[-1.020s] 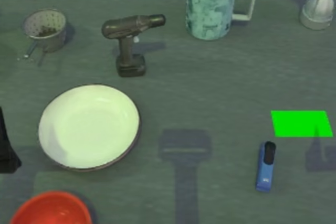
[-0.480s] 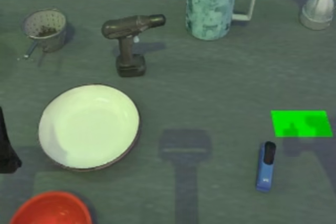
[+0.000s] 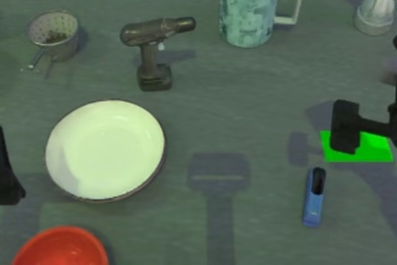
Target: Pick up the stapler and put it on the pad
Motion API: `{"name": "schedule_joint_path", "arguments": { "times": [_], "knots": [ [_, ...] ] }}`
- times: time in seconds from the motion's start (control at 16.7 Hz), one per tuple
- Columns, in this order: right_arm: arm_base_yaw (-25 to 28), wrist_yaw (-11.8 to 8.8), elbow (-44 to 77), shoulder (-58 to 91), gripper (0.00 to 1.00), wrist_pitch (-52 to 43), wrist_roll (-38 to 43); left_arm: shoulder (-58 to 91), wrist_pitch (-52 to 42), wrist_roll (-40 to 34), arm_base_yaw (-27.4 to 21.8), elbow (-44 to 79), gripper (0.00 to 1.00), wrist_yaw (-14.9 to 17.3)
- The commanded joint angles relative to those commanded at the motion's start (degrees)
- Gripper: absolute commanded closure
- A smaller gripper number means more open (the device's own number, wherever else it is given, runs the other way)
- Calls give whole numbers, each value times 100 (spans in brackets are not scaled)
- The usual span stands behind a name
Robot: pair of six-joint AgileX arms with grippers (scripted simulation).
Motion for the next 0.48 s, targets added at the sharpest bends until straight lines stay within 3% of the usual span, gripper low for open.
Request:
{"name": "schedule_joint_path", "arguments": {
  "times": [0.48],
  "knots": [
    [731,-22,1829,2339,0,-1414,1063,0,0,0,0,0,0,0]
  ]
}}
